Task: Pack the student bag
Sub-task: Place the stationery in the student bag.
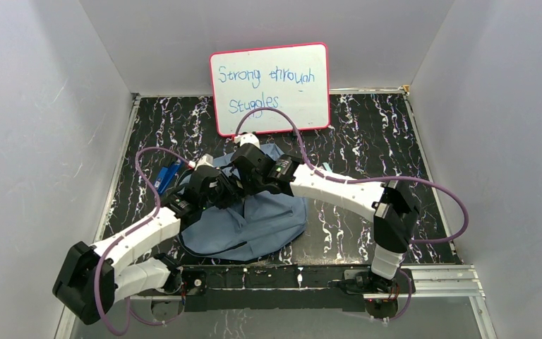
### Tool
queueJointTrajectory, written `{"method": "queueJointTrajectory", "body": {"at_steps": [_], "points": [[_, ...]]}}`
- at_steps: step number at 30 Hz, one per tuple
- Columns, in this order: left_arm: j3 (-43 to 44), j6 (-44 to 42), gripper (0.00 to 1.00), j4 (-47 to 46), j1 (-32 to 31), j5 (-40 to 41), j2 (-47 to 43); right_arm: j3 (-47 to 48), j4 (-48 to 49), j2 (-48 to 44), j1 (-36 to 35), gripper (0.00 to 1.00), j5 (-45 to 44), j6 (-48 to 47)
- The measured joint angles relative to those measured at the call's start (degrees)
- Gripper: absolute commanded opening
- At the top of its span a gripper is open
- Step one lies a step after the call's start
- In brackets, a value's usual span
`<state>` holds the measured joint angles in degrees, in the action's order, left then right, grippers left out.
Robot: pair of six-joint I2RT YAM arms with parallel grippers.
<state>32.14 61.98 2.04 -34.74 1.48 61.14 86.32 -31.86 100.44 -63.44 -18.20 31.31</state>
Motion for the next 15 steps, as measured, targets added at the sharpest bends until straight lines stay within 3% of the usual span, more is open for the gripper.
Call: {"method": "queueJointTrajectory", "body": {"at_steps": [3,8,10,15], "points": [[0.2,-0.4,0.02,-2.1,0.0,-2.3,1.7,0.0,0.7,0.0,0.0,0.0,0.4,0.0],[0.7,-2.0,0.24,-4.0,0.0,-5.5,4.6,-1.9,2.5,-1.1,0.0,0.0,0.8,0.5],[0.8,-2.8,0.37,-4.2,0.0,-6.3,4.7,-2.8,3.1,-1.7,0.0,0.0,0.8,0.9],[2.2,-4.4,0.5,-1.4,0.1,-6.3,4.4,-4.6,3.7,-3.6,0.5,0.0,0.5,1.5]]}}
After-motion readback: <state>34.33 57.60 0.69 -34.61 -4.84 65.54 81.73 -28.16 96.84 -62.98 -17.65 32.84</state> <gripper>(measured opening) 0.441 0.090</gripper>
